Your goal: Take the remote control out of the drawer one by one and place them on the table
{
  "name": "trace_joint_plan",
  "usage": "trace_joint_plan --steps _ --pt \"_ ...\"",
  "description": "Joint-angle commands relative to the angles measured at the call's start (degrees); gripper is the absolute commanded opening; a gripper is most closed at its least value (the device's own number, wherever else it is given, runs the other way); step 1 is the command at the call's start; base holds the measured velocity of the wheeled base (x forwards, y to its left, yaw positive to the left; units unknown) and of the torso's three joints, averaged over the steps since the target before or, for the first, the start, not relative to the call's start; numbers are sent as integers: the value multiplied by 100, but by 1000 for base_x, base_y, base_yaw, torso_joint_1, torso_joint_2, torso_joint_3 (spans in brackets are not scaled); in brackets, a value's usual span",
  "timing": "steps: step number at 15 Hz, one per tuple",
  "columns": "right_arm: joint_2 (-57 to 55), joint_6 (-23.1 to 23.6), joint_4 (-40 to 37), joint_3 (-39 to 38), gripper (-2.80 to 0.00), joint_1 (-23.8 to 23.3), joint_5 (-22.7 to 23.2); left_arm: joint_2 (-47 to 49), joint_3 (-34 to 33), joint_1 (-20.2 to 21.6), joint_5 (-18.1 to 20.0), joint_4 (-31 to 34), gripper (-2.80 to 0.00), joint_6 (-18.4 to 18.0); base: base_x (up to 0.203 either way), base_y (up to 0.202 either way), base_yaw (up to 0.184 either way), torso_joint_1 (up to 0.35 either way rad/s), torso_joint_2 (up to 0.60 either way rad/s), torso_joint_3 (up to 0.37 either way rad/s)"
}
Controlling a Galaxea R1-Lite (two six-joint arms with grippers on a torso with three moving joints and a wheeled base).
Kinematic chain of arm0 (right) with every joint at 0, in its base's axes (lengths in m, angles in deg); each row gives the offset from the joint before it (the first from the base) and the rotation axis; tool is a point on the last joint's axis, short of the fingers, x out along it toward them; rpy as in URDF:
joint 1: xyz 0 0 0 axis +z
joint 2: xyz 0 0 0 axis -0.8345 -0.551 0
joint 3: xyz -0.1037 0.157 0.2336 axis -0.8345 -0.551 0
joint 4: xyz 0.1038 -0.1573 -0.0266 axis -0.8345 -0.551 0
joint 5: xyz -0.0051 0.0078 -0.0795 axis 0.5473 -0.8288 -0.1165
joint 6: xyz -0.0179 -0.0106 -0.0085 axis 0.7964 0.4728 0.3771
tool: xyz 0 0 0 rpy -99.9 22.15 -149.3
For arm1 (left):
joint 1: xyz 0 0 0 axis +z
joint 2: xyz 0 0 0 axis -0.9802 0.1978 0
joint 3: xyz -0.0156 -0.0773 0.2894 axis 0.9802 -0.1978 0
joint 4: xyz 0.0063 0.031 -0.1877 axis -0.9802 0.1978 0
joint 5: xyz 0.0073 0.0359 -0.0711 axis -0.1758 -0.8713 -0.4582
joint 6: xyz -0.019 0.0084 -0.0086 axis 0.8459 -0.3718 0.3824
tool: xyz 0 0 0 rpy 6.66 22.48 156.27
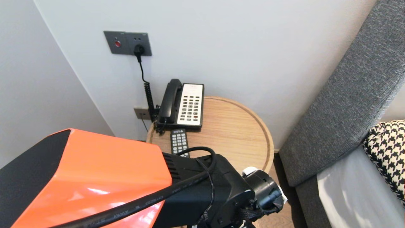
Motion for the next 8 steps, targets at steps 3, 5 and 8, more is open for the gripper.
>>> trace_joint_plan --steps 3,5,8 --pt "-9 0 3 -141 -280 2 0 90 -21 1 -8 27 0 53 0 0 0 0 0 0" --pt "-9 0 3 -141 -280 2 0 108 -38 1 0 26 0 62 0 0 0 0 0 0" --pt "-9 0 3 -141 -280 2 0 142 -43 1 9 18 0 62 0 0 0 0 0 0"
